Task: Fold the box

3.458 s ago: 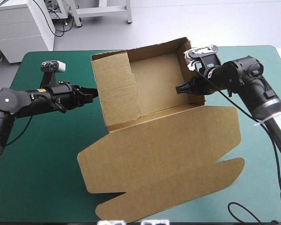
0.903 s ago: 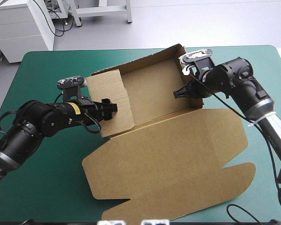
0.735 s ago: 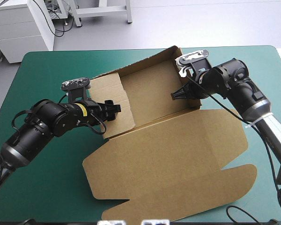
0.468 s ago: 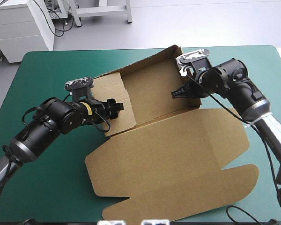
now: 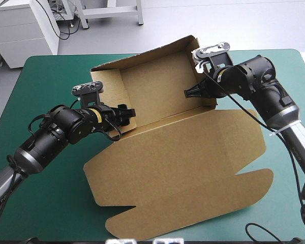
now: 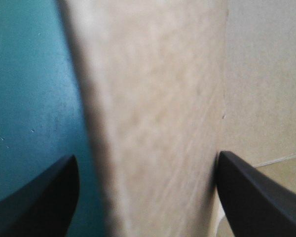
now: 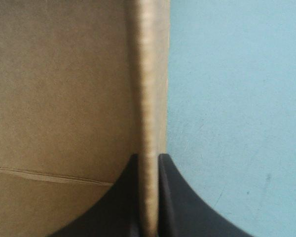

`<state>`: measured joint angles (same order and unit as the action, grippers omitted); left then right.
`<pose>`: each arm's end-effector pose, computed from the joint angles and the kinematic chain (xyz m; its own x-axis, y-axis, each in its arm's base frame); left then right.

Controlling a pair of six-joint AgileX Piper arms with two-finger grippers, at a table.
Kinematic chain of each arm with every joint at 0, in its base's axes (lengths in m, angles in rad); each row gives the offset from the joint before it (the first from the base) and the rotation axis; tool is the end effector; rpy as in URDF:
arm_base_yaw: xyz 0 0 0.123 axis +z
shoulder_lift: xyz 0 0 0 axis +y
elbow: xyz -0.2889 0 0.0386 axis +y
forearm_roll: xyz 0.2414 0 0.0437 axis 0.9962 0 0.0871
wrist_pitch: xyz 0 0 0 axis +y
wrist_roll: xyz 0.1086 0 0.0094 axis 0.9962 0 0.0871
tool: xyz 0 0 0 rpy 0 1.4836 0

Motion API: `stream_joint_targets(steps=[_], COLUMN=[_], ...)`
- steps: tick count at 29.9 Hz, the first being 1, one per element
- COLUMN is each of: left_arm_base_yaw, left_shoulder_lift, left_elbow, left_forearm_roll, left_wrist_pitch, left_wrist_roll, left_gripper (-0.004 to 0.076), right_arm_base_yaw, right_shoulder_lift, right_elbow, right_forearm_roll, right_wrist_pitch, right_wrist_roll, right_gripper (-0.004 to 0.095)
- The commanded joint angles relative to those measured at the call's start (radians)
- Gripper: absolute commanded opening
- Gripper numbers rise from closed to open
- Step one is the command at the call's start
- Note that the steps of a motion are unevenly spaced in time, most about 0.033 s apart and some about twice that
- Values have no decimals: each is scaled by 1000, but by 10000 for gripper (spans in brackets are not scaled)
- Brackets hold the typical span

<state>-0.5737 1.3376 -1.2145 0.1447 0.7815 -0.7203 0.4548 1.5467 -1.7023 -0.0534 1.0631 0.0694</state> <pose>0.2498 -0.1482 0.3480 -0.7756 -0.1843 -0.6037 0.0397 0.9403 -0.3381 0.3055 0.1437 0.4137 -0.6738 -0.2812 -0.6833 -0.3813 0.9244 -0.0044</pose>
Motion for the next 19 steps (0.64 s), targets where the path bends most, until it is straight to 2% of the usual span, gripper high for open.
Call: stream_joint_targets(steps=[1,4,10,15,17,19], left_arm_base_yaw=[-5,-5,-5,-5,-5,-5], left_shoulder_lift=[-26,-26,-39,-39,-39,-37], left_elbow=[-30,-30,-62,-122,-127,-127], left_forearm_roll=[-11,-25,-31,-29,-20,-1], left_wrist_pitch=[-55,-55,-44,-32,-32,-24], left_wrist_roll=[-23,-23,-23,-20,-10,1], left_gripper=[545,520,375,333,254,81], right_arm_base_yaw=[2,2,2,2,2,2], right_shoulder_lift=[-45,-45,-45,-45,-45,-45], right_elbow=[-40,-40,-40,-40,-40,-40], right_forearm_roll=[16,7,-26,-26,-26,-24], right_wrist_pitch=[-66,-58,-47,-47,-44,-42], right_wrist_roll=[15,15,19,19,19,19], right_gripper=[-12,-12,-12,-12,-12,-12])
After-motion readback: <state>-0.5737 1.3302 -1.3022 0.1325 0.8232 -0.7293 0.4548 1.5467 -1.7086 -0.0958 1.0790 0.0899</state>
